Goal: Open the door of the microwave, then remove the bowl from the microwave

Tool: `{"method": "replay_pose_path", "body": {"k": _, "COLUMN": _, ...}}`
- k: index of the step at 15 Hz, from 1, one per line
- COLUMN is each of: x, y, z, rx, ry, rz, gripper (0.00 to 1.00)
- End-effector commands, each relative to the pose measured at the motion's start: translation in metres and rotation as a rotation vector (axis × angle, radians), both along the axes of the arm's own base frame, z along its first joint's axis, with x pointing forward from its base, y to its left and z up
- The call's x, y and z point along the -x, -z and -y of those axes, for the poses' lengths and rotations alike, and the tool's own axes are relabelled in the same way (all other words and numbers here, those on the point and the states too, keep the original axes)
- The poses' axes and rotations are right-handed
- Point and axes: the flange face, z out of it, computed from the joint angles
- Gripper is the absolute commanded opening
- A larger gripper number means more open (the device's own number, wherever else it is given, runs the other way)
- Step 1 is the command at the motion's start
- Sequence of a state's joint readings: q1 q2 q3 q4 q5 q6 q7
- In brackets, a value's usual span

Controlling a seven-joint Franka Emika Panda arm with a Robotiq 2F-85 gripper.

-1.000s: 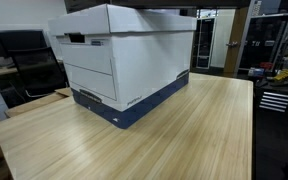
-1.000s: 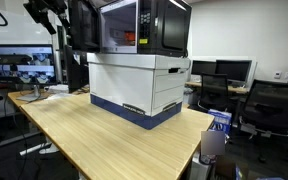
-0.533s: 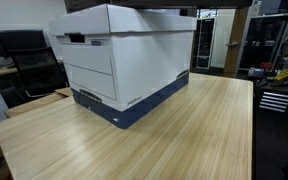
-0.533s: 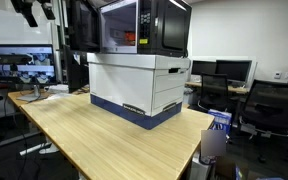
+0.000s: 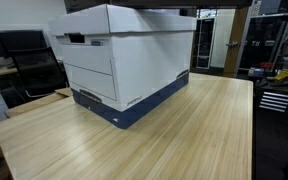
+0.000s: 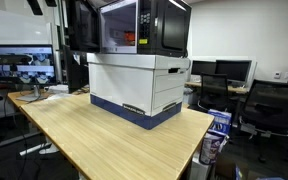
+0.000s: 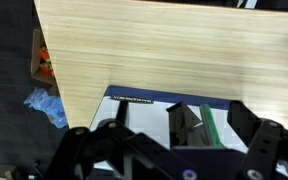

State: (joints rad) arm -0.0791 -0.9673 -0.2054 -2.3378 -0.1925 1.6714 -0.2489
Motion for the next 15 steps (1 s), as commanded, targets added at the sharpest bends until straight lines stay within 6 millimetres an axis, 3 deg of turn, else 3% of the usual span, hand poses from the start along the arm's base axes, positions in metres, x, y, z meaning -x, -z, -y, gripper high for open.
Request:
{"method": "replay_pose_path", "body": {"k": 1, "x": -0.01, "y": -0.008, "z": 0.031, "rx": 0.007, "ry": 0.128, "rz": -0.013, "gripper": 1.0}}
{"method": "replay_pose_path", "body": {"k": 5, "x": -0.02, "y": -0.015, "z": 0.053, "rx": -0.009, "ry": 0.225, "rz": 0.031, "gripper": 1.0}}
{"method": "replay_pose_path", "body": {"k": 6, "x": -0.033, "y": -0.017, "z": 0.06, "rx": -0.004, "ry": 0.273, "rz": 0.081, "gripper": 1.0}}
{"method": "replay_pose_path", "body": {"k": 15, "x": -0.078, "y": -0.032, "z": 0.073, "rx": -0.005, "ry": 0.387, "rz": 0.392, "gripper": 1.0}}
